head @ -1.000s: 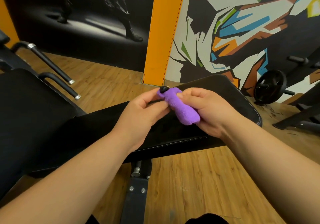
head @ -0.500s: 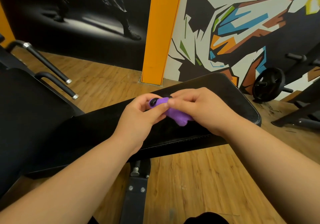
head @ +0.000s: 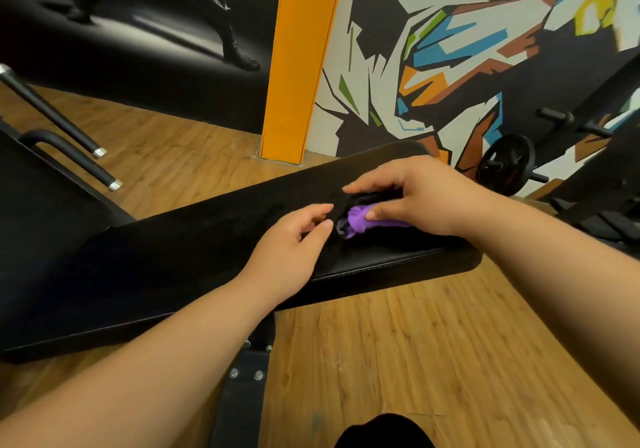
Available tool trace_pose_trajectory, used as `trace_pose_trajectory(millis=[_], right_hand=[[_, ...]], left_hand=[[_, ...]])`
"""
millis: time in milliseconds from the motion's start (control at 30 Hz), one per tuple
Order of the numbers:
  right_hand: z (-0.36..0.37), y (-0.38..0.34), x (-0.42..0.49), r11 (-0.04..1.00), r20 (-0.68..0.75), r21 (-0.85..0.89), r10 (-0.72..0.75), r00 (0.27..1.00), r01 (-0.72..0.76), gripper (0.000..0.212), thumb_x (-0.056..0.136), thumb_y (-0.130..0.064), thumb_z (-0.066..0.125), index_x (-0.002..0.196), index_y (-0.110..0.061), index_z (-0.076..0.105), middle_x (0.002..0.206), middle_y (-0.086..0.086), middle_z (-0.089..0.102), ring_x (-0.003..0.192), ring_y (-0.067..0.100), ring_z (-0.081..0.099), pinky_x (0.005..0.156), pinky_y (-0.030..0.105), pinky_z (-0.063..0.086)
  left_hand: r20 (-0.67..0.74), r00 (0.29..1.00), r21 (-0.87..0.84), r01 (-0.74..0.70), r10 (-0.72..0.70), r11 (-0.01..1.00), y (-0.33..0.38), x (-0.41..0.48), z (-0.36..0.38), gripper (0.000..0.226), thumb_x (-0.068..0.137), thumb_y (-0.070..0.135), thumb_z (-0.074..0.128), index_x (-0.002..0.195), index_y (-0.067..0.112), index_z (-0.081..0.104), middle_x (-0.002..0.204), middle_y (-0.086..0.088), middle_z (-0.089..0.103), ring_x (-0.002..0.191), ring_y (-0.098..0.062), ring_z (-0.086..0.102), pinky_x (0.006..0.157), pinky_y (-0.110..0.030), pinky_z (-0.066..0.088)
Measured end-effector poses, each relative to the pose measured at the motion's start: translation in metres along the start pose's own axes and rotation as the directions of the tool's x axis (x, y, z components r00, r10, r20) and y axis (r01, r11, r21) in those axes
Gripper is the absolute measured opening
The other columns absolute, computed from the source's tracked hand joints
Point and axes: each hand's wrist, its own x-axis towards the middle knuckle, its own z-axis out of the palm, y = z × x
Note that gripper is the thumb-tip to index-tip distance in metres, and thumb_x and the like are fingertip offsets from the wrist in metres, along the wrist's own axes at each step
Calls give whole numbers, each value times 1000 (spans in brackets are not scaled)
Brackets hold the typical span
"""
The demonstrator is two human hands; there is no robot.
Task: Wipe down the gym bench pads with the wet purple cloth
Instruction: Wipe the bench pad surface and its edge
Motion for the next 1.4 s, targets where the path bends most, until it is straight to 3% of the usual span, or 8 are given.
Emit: trace_pose_trajectory(millis=[167, 467, 633, 733, 833, 967, 1167, 1400], right_hand=[[-3, 10, -4, 987, 159, -162, 37, 987, -11, 29, 89, -30, 66, 117, -36, 66, 109, -19, 59, 104, 6, 54, 97, 30, 45], [-5, 21, -14, 997, 109, -66, 47, 993, -40, 12, 84, -33, 71, 96, -37, 72, 91, -25, 62, 88, -3, 58, 77, 13, 43], [11, 18, 0, 999, 36, -34, 2, 999, 0, 10, 85, -31, 71, 95, -32, 72, 88, -24, 60, 85, -5, 55, 71, 6, 36], [1, 21, -7, 998, 140, -65, 4, 990, 5, 11, 84, -35, 70, 95, -37, 71, 91, -23, 63, 88, -7, 56, 71, 5, 38], [-9, 26, -9, 994, 164, -113, 18, 986, 0, 10, 85, -35, 69, 94, -38, 69, 92, -22, 63, 90, -2, 56, 74, 12, 42], [-9, 32, -4, 991, -21, -114, 73, 997, -75, 11, 84, -31, 71, 96, -30, 72, 92, -18, 62, 91, 6, 56, 80, 23, 42], [-8, 26, -26, 998, 121, -57, 19, 992, -12, 12, 83, -33, 70, 95, -33, 70, 92, -18, 65, 89, 2, 60, 78, 23, 50], [-1, 31, -18, 996, -49, -76, 39, 998, -42, 11, 84, -29, 71, 94, -32, 69, 99, -11, 66, 94, 10, 59, 88, 34, 50]], left_hand=[[116, 988, 356, -135, 99, 925, -8, 5, 29, 45, 105, 38, 28, 149, 33, 32, 157, 13, 25, 146, -5, 11, 120, -29, 10], [185, 970, 552, -236, 158, 800, -14, 6, 19, 49, 103, 42, 23, 152, 34, 22, 159, 13, 20, 147, -7, 14, 118, -28, 12], [223, 963, 505, -249, 154, 827, -16, 14, 24, 49, 104, 39, 23, 153, 36, 14, 161, 14, 10, 148, -5, 2, 118, -28, 5], [225, 962, 499, -251, 156, 829, -18, 14, 23, 49, 104, 38, 22, 153, 35, 15, 161, 14, 9, 148, -4, 1, 117, -25, 3], [230, 962, 500, -247, 148, 830, -17, 13, 24, 49, 104, 39, 20, 153, 35, 14, 161, 14, 8, 147, -3, -1, 118, -27, 3], [240, 960, 503, -251, 145, 827, -19, 14, 23, 49, 104, 40, 18, 152, 36, 12, 161, 16, 6, 147, -2, -3, 118, -26, 2], [233, 962, 510, -247, 145, 824, -18, 14, 23, 49, 104, 40, 18, 153, 36, 13, 161, 16, 7, 147, -3, -2, 117, -26, 3], [234, 961, 511, -251, 148, 822, -20, 13, 24, 50, 103, 41, 18, 153, 37, 12, 161, 16, 6, 147, -3, -2, 115, -24, 1]])
